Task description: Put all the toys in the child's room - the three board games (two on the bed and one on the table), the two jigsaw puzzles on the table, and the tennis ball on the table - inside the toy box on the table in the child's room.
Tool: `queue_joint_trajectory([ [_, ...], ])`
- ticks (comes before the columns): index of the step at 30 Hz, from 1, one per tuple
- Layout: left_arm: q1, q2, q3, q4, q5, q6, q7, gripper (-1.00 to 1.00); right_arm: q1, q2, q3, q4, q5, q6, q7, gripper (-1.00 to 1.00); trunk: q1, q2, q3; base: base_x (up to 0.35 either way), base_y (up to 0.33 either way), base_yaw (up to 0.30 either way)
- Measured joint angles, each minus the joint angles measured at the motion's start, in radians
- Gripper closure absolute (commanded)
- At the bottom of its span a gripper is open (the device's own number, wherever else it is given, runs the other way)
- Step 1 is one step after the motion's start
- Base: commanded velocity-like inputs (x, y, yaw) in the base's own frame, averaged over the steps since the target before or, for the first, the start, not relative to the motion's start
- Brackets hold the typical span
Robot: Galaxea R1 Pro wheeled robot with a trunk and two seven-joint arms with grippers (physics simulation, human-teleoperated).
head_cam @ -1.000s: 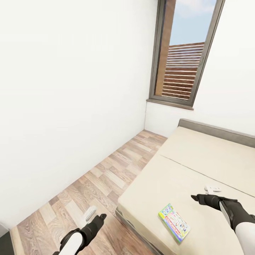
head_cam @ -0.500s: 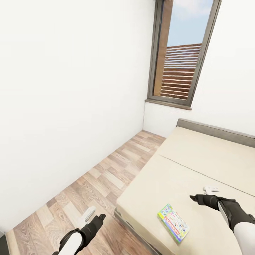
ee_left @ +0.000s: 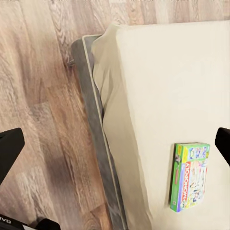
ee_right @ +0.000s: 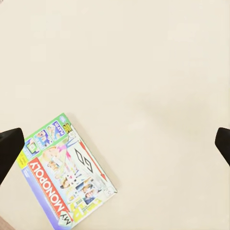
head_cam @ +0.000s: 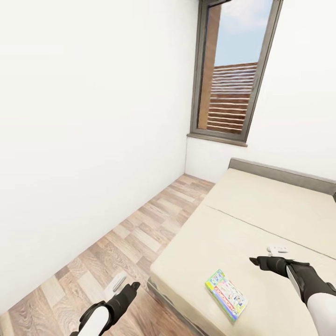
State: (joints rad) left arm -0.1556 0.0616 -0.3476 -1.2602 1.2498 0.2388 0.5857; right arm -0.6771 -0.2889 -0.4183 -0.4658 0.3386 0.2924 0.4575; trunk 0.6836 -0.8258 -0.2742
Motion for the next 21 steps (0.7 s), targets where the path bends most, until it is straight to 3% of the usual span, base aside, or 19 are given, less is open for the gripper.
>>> queue_joint_trajectory([
  [10,0.000,0.008,0.004,0.001,0.008,-0.006,0.004,-1.00,0.000,0.007,0.000,0.036,0.006,0.006,-0.007,-1.00,0.038,-0.070,-0.026,0.000,0.000,-0.006],
  [15,0.000,0.009,0.004,0.000,0.010,-0.008,0.004,-1.00,0.000,0.023,0.000,0.052,0.058,0.007,-0.006,-1.00,0.058,-0.105,-0.042,0.000,0.000,0.000],
  [16,0.000,0.009,0.004,-0.001,0.011,-0.008,0.004,-1.00,0.000,0.026,0.000,0.054,0.096,0.007,-0.003,-1.00,0.061,-0.112,-0.045,0.000,0.000,0.000],
  [21,0.000,0.008,0.004,-0.002,0.011,-0.009,0.004,-1.00,0.000,0.028,-0.001,0.054,0.134,0.006,0.001,-1.00,0.081,-0.147,-0.061,0.000,0.000,0.000],
])
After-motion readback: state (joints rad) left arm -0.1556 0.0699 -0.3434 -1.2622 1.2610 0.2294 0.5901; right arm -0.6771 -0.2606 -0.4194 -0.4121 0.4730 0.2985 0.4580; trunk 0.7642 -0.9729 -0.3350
